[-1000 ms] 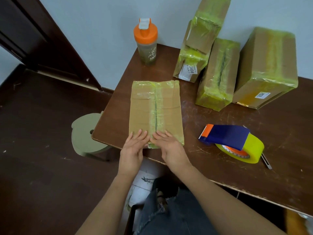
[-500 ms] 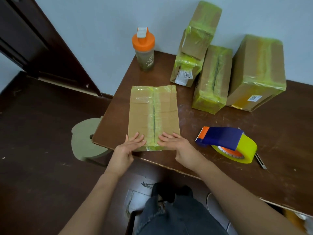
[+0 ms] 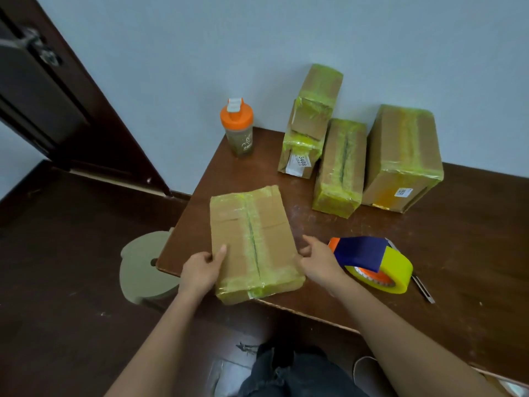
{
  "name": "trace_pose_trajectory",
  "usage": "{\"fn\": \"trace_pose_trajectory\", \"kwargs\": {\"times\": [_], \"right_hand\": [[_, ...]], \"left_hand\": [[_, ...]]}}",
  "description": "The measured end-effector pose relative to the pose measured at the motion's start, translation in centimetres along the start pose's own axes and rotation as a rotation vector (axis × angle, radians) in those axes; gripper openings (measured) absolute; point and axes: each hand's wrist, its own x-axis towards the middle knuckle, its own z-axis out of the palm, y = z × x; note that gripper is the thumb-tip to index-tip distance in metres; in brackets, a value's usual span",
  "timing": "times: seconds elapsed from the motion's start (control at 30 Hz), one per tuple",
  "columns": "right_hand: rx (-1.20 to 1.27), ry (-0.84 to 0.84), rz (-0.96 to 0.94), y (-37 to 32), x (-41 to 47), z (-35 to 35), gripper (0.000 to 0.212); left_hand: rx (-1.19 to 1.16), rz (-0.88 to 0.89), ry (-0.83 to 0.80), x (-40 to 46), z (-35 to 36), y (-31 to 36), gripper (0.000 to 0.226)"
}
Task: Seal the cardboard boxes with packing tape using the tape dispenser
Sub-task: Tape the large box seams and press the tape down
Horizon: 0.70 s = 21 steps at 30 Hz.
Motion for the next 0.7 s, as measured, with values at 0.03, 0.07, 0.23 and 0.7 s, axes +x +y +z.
{"fn": "trace_pose_trajectory", "kwargs": {"times": [0.03,0.07,0.23,0.7], "right_hand": [[-0.060,-0.028,0.008,0.0,0.0,-0.3,0.049],[-0.119,-0.085,0.012,0.1,-0.1,-0.5,0.035],[-0.385,0.161,-0.068,-0.5,-0.1,-0.5,0.027],[-0.398,-0.001,0.012,-0.5,2.0,0.0,0.043]], "left_hand": [[-0.001,-0.022,-0.039,0.0,0.1,-0.4,0.042],[-0.005,-0.019,-0.064,-0.1,0.2,-0.8,0.038],[0.051,0.069,-0.017,0.1,0.4,-0.6,0.029],[0.311,-0.327,-0.058,-0.1,-0.7,0.9,0.100]]}}
